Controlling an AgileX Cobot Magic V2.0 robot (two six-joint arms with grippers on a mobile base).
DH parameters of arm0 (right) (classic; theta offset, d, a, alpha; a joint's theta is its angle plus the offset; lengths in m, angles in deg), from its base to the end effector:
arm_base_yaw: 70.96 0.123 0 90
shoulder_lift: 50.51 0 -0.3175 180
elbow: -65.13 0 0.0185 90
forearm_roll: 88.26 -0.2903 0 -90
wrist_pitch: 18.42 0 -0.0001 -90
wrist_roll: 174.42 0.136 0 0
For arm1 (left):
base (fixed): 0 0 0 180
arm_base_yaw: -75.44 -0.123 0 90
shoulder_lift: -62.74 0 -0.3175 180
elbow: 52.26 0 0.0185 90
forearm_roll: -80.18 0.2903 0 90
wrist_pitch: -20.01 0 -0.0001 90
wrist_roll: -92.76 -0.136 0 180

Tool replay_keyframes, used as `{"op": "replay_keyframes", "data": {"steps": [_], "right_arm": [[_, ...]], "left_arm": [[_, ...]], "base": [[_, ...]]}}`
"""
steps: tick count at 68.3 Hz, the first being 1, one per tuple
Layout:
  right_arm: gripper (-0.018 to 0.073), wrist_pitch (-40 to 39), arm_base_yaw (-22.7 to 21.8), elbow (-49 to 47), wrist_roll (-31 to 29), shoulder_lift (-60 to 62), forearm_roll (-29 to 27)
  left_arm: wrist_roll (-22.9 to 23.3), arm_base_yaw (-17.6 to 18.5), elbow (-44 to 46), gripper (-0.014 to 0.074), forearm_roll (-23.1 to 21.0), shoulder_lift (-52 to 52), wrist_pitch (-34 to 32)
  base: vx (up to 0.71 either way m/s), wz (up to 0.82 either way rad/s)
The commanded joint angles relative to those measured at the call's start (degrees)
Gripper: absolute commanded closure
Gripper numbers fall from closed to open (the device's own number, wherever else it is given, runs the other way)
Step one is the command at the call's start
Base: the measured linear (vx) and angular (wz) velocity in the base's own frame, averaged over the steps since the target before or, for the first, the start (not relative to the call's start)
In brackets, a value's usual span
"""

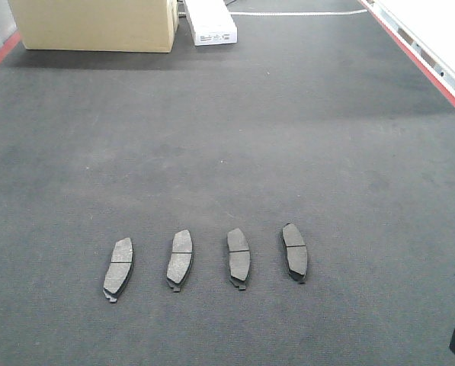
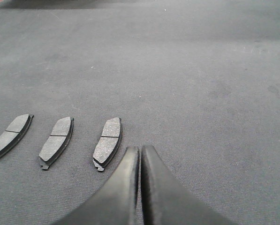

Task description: Move and align brake pads A on conveyor

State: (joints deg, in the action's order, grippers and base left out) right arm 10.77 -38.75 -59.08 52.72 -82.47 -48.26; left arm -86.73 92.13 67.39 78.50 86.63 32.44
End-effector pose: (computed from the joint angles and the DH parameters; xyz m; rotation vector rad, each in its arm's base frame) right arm 0.1417 0.0388 0.2748 -0.1451 1.9162 0.1975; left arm 0.1259 -0.0387 0.2832 0.2190 1.6792 -0.2519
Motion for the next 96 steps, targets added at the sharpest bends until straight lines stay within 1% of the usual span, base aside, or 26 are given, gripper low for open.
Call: {"op": "replay_keyframes", "data": {"steps": [1, 7, 10, 17, 22, 32, 35, 39, 96], "right_arm": [[0.0568, -3.0, -0.3, -1.6, 0.1, -0.2, 2.2], [0.0568, -3.0, -0.3, -1.6, 0.1, -0.2, 2.2], [0.0568, -3.0, -0.3, -1.6, 0.1, -0.2, 2.2], [0.0568, -3.0, -0.3, -1.6, 0.1, -0.2, 2.2], [0.0568, -3.0, -0.3, -1.6, 0.1, -0.2, 2.2], [0.0568, -3.0, -0.3, -1.6, 0.1, -0.2, 2.2], [0.0568, -3.0, -0.3, -1.6, 0.1, -0.2, 2.2], [0.0568, -3.0, -0.3, -1.6, 0.1, -0.2, 2.2], [0.0568, -3.0, -0.3, -1.6, 0.1, -0.2, 2.2]], "left_arm": [[0.0, -6.7, -1.9, 0.0603, 1.7, -6.2, -4.1], [0.0, -13.3, -5.5, 0.0603, 4.4, -12.2, -4.1], [0.0, -16.0, -7.1, 0.0603, 5.1, -14.7, -4.1], [0.0, -20.2, -10.8, 0.0603, 5.2, -18.7, -4.3], [0.1, -21.9, -12.9, 0.0603, 5.2, -18.3, -4.9], [0.1, -22.3, -17.3, 0.0603, 4.5, -18.4, -7.5], [0.1, -22.3, -18.6, 0.0603, 3.2, -18.4, -8.6], [0.1, -22.3, -18.5, 0.0603, 2.0, -18.4, -7.9], [0.1, -22.3, -18.6, 0.0603, 1.7, -18.4, -7.9]], "base": [[0.0, 0.0], [0.0, 0.0], [0.0, 0.0], [0.0, 0.0], [0.0, 0.0], [0.0, 0.0], [0.0, 0.0], [0.0, 0.0], [0.0, 0.0]]}}
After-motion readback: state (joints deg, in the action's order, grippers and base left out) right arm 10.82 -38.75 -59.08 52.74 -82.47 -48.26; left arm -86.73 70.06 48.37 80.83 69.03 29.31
